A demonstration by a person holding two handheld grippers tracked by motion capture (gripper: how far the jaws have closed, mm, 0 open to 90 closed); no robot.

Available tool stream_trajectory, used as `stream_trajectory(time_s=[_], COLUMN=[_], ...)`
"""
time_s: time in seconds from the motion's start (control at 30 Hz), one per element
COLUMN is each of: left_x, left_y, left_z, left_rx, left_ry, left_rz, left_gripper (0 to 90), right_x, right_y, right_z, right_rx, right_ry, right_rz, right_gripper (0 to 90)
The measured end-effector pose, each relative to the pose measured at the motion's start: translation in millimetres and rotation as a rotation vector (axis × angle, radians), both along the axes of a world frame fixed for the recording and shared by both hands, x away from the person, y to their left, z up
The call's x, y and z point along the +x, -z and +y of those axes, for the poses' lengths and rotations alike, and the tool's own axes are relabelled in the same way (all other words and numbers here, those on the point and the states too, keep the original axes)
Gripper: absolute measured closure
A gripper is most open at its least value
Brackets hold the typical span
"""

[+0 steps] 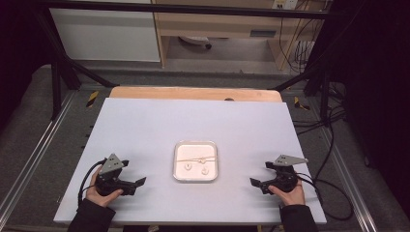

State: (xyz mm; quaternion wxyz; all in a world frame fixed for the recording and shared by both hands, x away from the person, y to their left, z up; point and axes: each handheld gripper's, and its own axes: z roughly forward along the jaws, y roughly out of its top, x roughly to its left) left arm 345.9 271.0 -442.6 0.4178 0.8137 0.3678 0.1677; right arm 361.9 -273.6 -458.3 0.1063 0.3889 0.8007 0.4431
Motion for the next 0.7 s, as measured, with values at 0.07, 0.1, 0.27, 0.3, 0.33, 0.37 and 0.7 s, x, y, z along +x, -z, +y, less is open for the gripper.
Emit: stream_trajectory(time_s=[0.07, 0.1, 0.27, 0.3, 0.33, 0.37, 0.7], left_x=[-0.1, -0.1, 0.4, 0.7, 0.8, 1.2, 1.0], left_y=[0.1, 0.0, -1.7, -2.0, -2.3, -2.8, -3.8], left_z=[-0.3, -0.3, -1.0, -1.6, -2.5, -4.0, -6.9], left_rx=[0.004, 0.003, 0.002, 0.002, 0.003, 0.008, 0.009], left_ry=[0.0, 0.0, -0.003, -0.004, -0.004, -0.002, 0.007], left_rz=[0.0, 0.0, -0.005, -0.006, -0.006, -0.007, -0.004], left_gripper=[4.9, 4.9, 5.4, 5.5, 5.6, 5.7, 6.9], right_x=[0.1, 0.0, 0.1, 0.0, 0.0, 0.2, -0.4], right_y=[0.0, 0.1, 0.3, 0.2, 0.2, 0.2, 0.1], right_z=[-0.1, 0.0, 0.0, 0.2, 0.2, 0.1, 0.2], right_rx=[-0.002, -0.002, -0.008, -0.005, -0.005, -0.009, -0.014], right_ry=[0.001, 0.002, 0.005, 0.006, 0.005, 0.005, 0.008], right_rz=[0.001, 0.001, 0.0, 0.0, 0.0, 0.0, 0.002], right_gripper=[0.8, 0.8, 0.9, 0.9, 1.0, 1.0, 1.1])
